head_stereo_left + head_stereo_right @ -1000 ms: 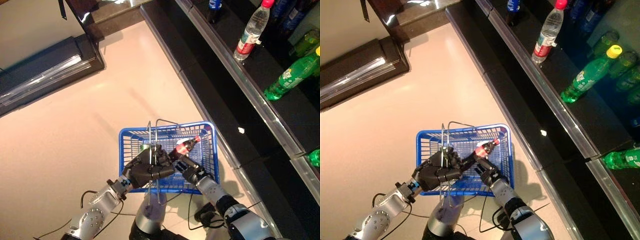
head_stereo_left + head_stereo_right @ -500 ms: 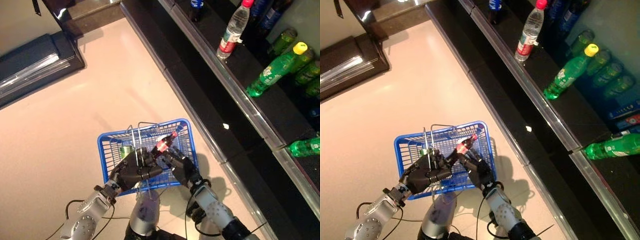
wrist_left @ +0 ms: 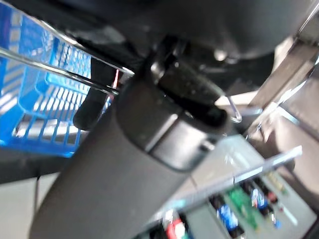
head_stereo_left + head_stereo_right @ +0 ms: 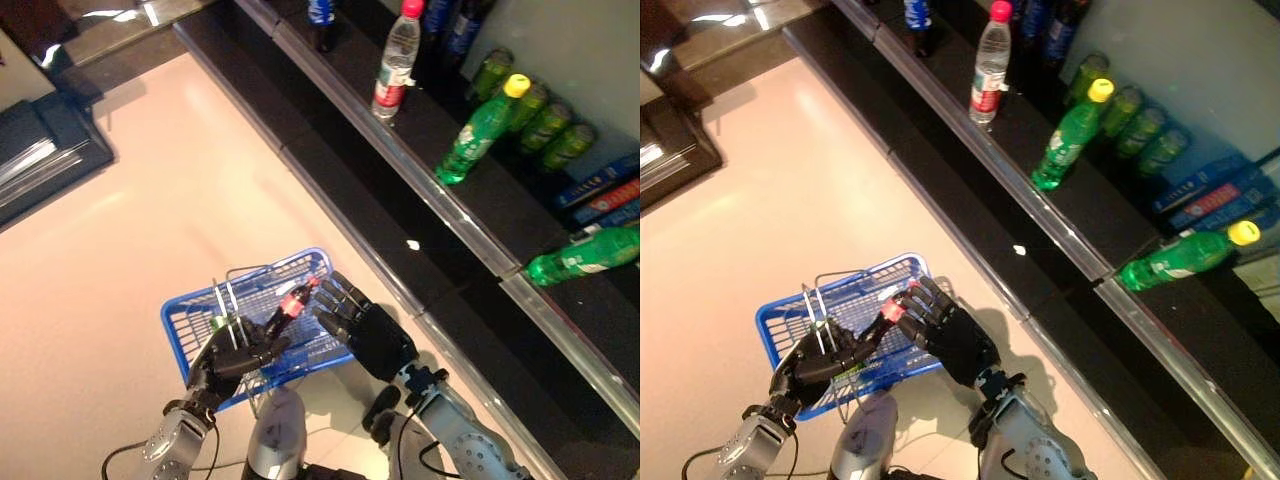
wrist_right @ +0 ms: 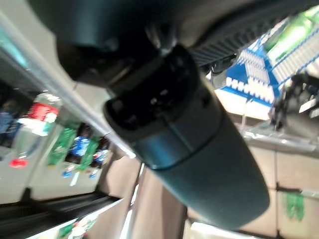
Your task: Pick up the drink and place into the basket.
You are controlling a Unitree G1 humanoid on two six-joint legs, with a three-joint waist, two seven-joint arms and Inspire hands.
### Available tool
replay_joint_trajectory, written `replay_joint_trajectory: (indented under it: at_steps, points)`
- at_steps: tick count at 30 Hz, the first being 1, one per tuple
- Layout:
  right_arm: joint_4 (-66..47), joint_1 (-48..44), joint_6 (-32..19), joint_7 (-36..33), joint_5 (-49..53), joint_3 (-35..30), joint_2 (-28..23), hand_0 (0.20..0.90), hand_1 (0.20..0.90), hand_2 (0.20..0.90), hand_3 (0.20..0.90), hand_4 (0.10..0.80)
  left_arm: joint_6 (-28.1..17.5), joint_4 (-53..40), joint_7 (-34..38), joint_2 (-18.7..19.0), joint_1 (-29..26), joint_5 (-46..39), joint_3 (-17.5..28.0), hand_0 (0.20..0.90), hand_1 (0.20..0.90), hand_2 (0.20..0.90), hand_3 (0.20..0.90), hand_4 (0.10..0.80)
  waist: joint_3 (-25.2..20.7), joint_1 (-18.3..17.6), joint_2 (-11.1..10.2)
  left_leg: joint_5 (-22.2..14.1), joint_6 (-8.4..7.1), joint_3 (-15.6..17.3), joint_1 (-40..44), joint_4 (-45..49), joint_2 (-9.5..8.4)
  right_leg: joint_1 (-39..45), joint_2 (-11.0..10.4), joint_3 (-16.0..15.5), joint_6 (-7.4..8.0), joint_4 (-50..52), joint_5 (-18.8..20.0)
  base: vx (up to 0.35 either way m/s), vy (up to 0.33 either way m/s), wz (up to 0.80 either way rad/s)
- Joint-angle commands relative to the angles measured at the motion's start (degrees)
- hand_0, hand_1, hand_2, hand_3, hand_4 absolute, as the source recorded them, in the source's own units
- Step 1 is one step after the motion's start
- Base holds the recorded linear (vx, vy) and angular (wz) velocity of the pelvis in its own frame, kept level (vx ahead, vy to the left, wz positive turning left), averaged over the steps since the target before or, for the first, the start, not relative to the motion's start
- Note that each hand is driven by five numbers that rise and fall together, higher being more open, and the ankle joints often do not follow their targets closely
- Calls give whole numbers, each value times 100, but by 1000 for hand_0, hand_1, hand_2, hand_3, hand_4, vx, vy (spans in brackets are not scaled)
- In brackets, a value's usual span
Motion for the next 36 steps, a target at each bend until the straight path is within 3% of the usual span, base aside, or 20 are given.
replay_joint_trajectory:
  at_steps: [1, 5, 8, 14, 17, 21, 23, 27, 28, 30, 33, 34, 35, 36]
  points:
    - [-429, 85, -598, 523, 240, -99, 70, 900, 900, 900, 900, 800, -1143, -731, -122, -109, 236, 206, -29, 300, 300, 300, 200, 100, -950, -183, 84, 687, 405, 426, -111, -399, -109, 663, 380, 247, -48, -173, -317, -11, -12, -14]
    - [136, 343, -589, 628, 191, -487, 169, 900, 900, 900, 900, 800, -1203, 156, 231, -320, 239, 91, 99, 300, 300, 300, 200, 100, -1223, -415, 33, 769, 327, 694, 44, -636, 55, 732, 452, 427, -26, -429, -230, 4, 0, -21]
    - [528, 453, -625, 280, -7, -705, 225, 900, 900, 900, 900, 800, -1294, 882, 492, -497, 128, 102, 235, 300, 300, 300, 200, 100, -1360, -582, 13, 853, 249, 867, 147, -795, 187, 775, 493, 531, -5, -592, -169, 2, -7, -19]
    - [2068, 437, -611, -498, -1989, -1004, 196, 900, 900, 900, 900, 800, -1331, 2471, 998, -1103, -66, -133, 836, 300, 300, 300, 200, 100, -1517, -761, 8, 889, 88, 1181, 187, -730, 442, 823, 566, 548, -98, -720, -185, 32, -9, -17]
    - [2569, 407, -437, -734, -2408, -1016, 186, 900, 900, 900, 900, 800, -1277, 2753, 1101, -1172, -158, 2, 906, 300, 300, 300, 200, 100, -1477, -750, 24, 864, 68, 1325, 113, -566, 428, 851, 573, 408, -155, -676, -214, 45, 2, 0]
    - [3111, 435, -246, -1250, -2606, -1144, 259, 900, 900, 900, 900, 800, -928, 3005, 1099, -1164, -359, 239, 835, 300, 300, 300, 200, 100, -1334, -771, 88, 863, 95, 1948, -140, -288, 276, 1041, 502, -35, -149, -612, -225, 98, 35, 60]
    - [3463, 386, -275, -1339, -2380, -1274, 384, 900, 900, 900, 900, 800, -760, 3161, 1153, -1135, -506, 428, 708, 300, 300, 300, 200, 100, -1255, -733, 53, 797, 164, 2225, -288, -111, 155, 1244, 388, -234, -65, -613, -219, 206, 142, 126]
    - [3999, 261, -255, -1356, -2236, -1414, 592, 900, 900, 900, 900, 800, -687, 3440, 1105, -1158, -495, 562, 784, 300, 300, 300, 200, 100, -1347, -600, -42, 550, 441, 1914, -112, -179, -242, 1418, 137, -33, 190, -563, -188, 243, 258, 49]
    - [4025, 255, -245, -1362, -2219, -1423, 607, 900, 900, 900, 900, 800, -684, 3458, 1093, -1153, -501, 579, 785, 300, 300, 300, 200, 100, -1379, -595, -47, 549, 468, 1904, -126, -190, -261, 1403, 121, -22, 209, -565, -163, 178, 266, 8]
    - [4353, 194, -359, -1448, -2352, -1475, 774, 900, 900, 900, 900, 800, -590, 3489, 1033, -1052, -576, 663, 774, 300, 300, 300, 200, 100, -1415, -593, -83, 388, 773, 1881, 31, -287, -524, 1153, -310, 218, 452, 228, 355, 179, 366, 14]
    - [4741, 117, -495, -1696, -2488, -1524, 823, 900, 900, 900, 900, 800, -502, 3605, 859, -926, -686, 809, 675, 300, 300, 300, 200, 100, -1433, -719, 51, 240, 990, 1822, 169, -364, -641, 822, -458, 636, 422, 1191, 654, 168, 304, 39]
    - [4807, 101, -492, -1698, -2467, -1536, 822, 900, 900, 900, 900, 800, -505, 3630, 843, -913, -705, 847, 644, 300, 300, 300, 200, 100, -1463, -739, 82, 240, 1005, 1797, 160, -382, -631, 781, -425, 690, 397, 1228, 705, 215, 212, 66]
    - [5219, 19, -546, -1651, -2316, -1612, 845, 900, 900, 900, 900, 800, -591, 3845, 766, -891, -770, 912, 433, 300, 300, 300, 200, 100, -1512, -926, 114, 215, 1108, 1548, 226, -494, -741, 640, 93, 1171, 285, 1244, 502, 255, 176, 73]
    - [5463, -12, -620, -1592, -2329, -1625, 845, 900, 900, 900, 900, 800, -601, 3958, 741, -872, -819, 845, 324, 300, 300, 300, 200, 100, -1526, -1030, 89, 202, 1158, 1379, 280, -552, -852, 557, 384, 1361, 249, 1216, 383, 319, 161, 93]
